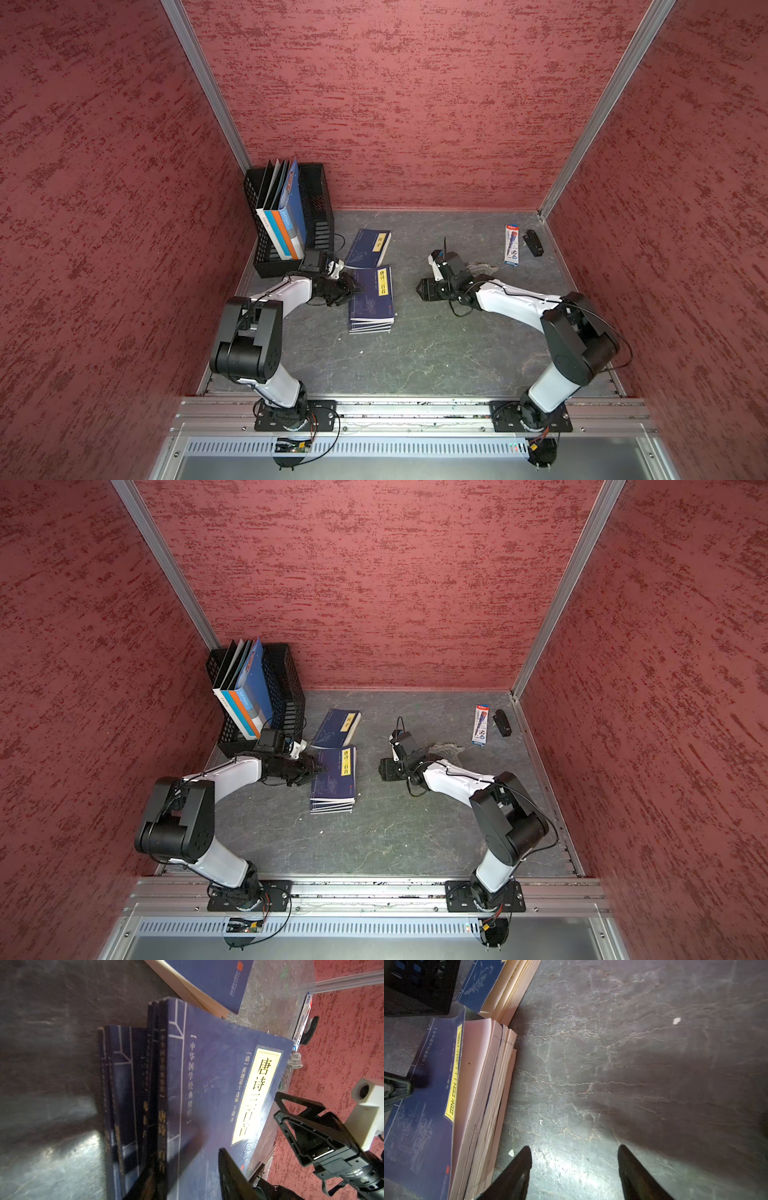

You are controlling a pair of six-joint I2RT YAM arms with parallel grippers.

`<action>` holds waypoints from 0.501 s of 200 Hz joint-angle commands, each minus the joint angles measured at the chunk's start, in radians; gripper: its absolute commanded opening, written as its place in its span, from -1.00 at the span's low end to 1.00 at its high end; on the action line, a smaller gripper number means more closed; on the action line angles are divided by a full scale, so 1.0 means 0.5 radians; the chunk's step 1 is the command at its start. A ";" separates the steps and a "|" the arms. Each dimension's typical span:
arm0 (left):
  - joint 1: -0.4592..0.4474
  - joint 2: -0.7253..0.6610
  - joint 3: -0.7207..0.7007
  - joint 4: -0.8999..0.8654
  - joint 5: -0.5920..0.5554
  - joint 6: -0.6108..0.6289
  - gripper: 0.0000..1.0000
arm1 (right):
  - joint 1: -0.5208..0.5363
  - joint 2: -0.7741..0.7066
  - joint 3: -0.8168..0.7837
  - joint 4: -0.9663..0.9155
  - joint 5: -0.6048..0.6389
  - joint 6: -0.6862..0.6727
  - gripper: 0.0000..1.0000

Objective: Wipe the cover of the book
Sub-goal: Place the book on the book.

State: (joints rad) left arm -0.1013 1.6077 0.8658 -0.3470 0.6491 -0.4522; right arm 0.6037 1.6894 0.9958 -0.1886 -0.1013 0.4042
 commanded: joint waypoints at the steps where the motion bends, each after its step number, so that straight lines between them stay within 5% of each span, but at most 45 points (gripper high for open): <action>1: -0.003 -0.010 0.044 -0.098 -0.129 0.051 0.07 | 0.049 0.059 0.099 -0.056 0.069 0.026 0.33; 100: -0.007 -0.142 0.085 -0.237 -0.326 0.111 0.47 | 0.167 0.361 0.483 -0.244 0.230 0.044 0.33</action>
State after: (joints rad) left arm -0.1024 1.5509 0.8883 -0.4526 0.5293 -0.4187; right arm 0.6727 1.8313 1.1862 -0.2672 -0.0372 0.4145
